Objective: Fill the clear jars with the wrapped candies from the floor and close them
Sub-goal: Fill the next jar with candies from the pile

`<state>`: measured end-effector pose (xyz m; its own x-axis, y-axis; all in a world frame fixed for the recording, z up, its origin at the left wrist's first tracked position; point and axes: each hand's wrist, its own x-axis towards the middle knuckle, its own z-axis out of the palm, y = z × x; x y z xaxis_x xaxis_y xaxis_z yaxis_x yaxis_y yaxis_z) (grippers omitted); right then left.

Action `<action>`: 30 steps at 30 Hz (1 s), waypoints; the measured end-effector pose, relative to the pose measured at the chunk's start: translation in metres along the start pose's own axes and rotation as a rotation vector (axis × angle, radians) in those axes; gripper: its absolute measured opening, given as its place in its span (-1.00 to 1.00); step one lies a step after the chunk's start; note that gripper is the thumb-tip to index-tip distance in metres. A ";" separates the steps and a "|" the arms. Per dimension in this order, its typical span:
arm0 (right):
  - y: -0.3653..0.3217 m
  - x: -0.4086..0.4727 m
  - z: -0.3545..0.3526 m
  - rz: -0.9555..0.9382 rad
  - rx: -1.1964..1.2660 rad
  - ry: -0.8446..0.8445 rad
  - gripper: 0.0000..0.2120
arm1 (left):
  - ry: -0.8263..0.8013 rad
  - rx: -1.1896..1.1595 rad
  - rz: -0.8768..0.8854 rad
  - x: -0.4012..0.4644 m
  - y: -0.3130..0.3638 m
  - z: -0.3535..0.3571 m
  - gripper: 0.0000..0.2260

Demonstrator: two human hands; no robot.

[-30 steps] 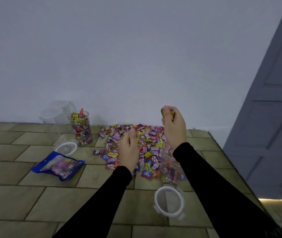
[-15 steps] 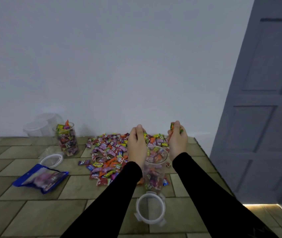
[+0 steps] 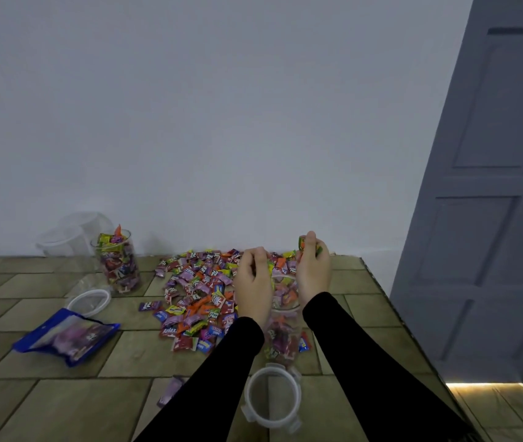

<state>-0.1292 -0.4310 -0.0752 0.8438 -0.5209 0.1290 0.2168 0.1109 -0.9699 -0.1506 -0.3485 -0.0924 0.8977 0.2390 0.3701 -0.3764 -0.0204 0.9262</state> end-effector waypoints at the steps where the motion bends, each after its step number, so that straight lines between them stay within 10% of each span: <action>1: 0.000 0.000 0.000 -0.001 0.005 -0.003 -0.68 | -0.006 -0.008 0.005 0.000 -0.001 0.001 -0.74; 18: -0.001 -0.004 -0.001 -0.054 -0.052 -0.013 -0.64 | -0.068 -0.274 -0.061 0.002 -0.010 -0.005 -0.84; 30: 0.003 -0.004 0.000 -0.096 -0.064 -0.104 -0.75 | -0.185 -0.411 -0.555 -0.005 -0.032 -0.007 -0.25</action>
<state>-0.1319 -0.4285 -0.0785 0.8675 -0.4361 0.2394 0.2701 0.0088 -0.9628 -0.1448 -0.3418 -0.1248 0.9922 -0.0615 -0.1084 0.1243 0.4323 0.8931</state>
